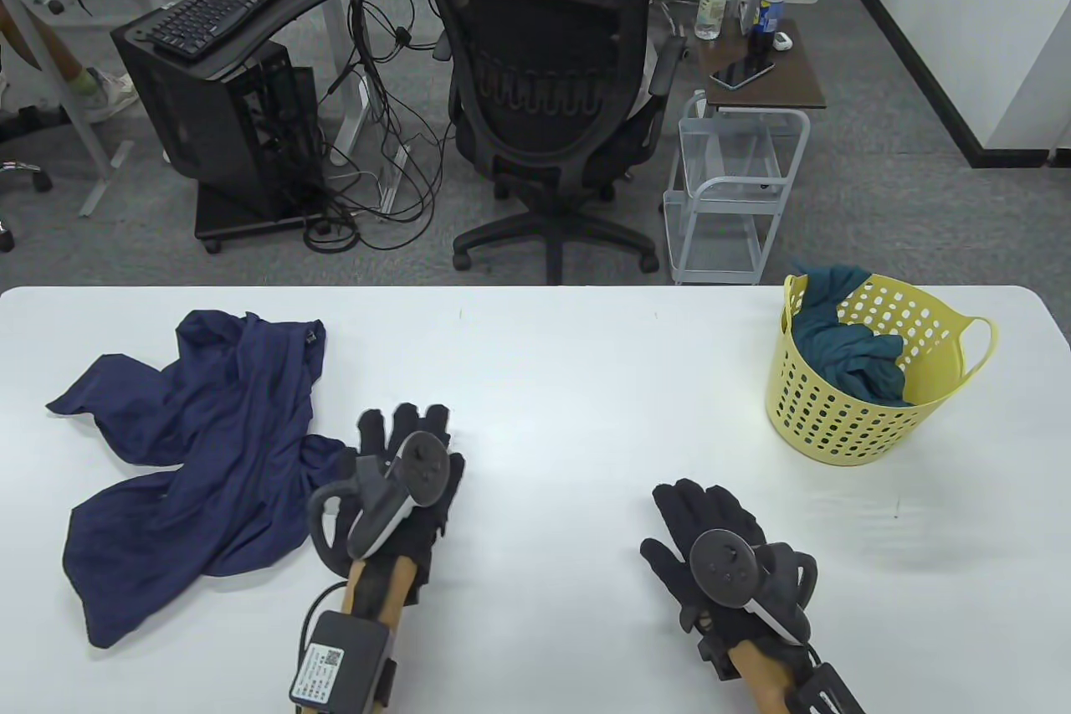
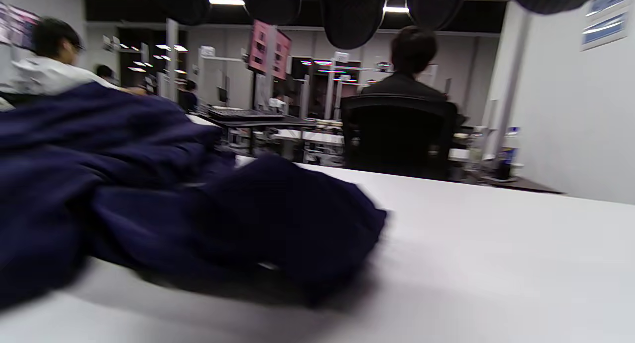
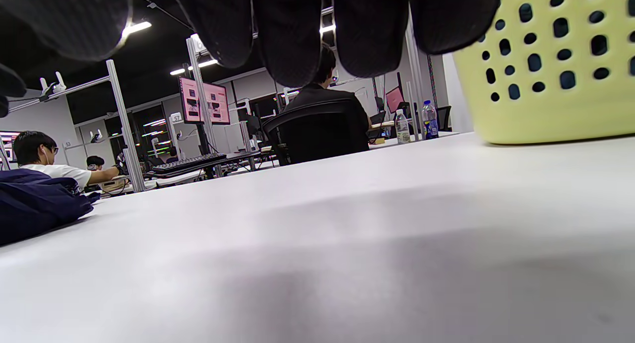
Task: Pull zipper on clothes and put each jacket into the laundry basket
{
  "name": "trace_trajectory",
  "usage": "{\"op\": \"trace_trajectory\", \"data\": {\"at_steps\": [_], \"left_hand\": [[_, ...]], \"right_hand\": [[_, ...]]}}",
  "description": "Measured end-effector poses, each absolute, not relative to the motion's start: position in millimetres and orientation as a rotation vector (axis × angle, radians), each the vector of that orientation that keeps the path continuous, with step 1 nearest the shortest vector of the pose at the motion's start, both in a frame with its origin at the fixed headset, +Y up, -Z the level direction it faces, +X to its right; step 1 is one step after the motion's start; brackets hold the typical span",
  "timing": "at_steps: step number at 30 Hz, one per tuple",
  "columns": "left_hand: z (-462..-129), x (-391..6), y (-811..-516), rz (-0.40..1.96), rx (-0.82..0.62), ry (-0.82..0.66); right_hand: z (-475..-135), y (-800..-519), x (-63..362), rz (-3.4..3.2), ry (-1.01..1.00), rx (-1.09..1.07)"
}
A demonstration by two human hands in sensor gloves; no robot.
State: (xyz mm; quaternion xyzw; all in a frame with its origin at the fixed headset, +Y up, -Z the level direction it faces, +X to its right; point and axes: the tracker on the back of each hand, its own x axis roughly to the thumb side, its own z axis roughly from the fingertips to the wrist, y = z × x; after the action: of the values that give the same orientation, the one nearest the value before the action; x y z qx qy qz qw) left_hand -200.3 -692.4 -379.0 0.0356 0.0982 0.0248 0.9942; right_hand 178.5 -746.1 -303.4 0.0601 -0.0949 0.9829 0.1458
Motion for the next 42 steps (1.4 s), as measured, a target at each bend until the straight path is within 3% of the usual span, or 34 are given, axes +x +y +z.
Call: {"op": "trace_trajectory", "data": {"at_steps": [5,10,14,16,20,24,28,33,37,42], "left_hand": [[-405.5,-282.2,-712.8,0.021,-0.032,0.454],[-411.8,-356.1,-748.3,0.132,-0.171,0.659],[-410.9,-382.6,-781.6,0.292,-0.332,0.701],[-411.0,-381.0,-777.5,0.094,-0.233,0.687],[-411.0,-373.7,-765.7,-0.055,-0.15,0.653],[-400.4,-372.1,-758.7,-0.008,-0.06,0.641],[-385.9,-371.7,-731.8,0.101,0.092,0.625],[-370.0,-354.7,-669.3,0.257,0.245,0.515],[-354.2,-316.9,-613.8,0.378,0.351,0.339],[-331.3,-257.8,-569.1,0.432,0.426,0.124]], "right_hand": [[-303.7,-745.9,179.7,2.831,-0.262,0.162],[-305.3,-748.5,178.8,2.844,-0.239,0.158],[-307.6,-753.0,177.5,2.866,-0.215,0.157],[-308.0,-754.6,177.5,2.878,-0.208,0.154],[-307.1,-754.7,177.2,2.879,-0.202,0.149],[-304.8,-752.9,176.4,2.877,-0.21,0.153],[-303.4,-750.6,176.5,2.861,-0.222,0.152],[-303.4,-750.2,176.8,2.883,-0.227,0.143],[-303.6,-750.4,179.2,2.88,-0.225,0.129],[-304.4,-751.5,184.5,2.875,-0.219,0.104]]}}
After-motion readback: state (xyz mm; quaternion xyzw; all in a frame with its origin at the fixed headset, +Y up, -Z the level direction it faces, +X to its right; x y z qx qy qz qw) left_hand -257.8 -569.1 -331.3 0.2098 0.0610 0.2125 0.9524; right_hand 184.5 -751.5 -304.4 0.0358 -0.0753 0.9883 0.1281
